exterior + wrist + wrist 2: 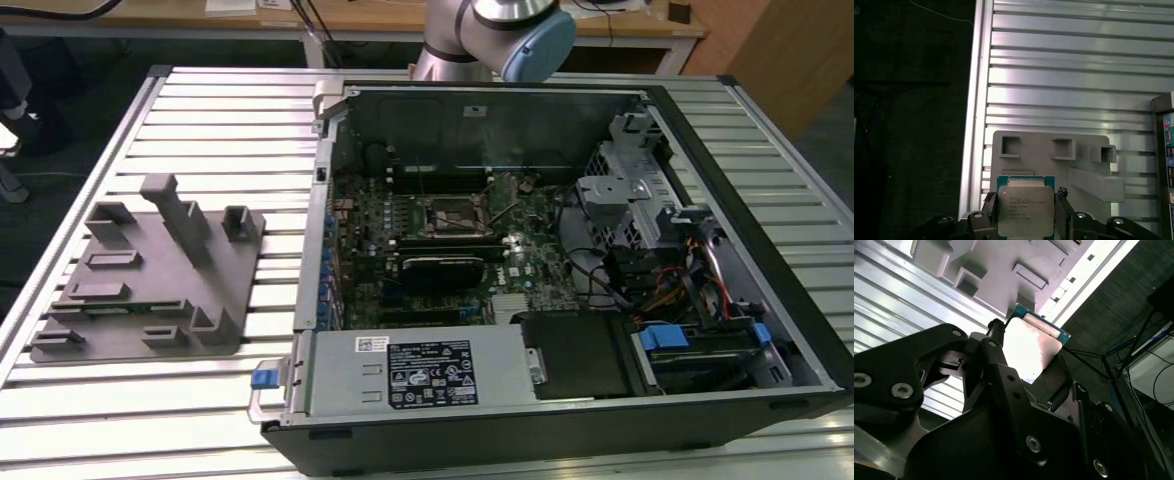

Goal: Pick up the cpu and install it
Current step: 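Pick up the cpu and move it towards the insertion slot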

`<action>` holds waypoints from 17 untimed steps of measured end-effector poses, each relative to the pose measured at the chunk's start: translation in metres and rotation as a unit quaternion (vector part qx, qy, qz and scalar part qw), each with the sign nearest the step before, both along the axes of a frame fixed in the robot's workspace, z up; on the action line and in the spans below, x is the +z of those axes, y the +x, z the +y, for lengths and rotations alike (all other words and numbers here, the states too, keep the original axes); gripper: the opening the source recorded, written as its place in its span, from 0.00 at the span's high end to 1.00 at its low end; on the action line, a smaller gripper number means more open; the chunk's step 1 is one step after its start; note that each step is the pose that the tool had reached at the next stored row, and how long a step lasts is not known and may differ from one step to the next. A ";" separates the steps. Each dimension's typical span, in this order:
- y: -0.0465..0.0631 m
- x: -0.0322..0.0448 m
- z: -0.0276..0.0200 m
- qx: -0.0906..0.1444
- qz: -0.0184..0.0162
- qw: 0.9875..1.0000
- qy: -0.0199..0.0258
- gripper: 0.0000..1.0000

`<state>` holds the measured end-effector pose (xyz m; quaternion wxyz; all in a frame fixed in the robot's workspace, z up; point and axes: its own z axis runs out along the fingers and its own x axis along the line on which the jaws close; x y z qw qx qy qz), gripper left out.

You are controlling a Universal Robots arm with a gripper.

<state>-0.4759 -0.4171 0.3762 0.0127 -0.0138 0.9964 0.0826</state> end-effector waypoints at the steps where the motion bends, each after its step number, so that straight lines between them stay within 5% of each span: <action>1: 0.000 0.0010 0.0000 0.000 0.000 1.000 0.000 0.45; 17: 0.000 0.0104 0.0000 0.000 0.000 1.000 0.001 0.45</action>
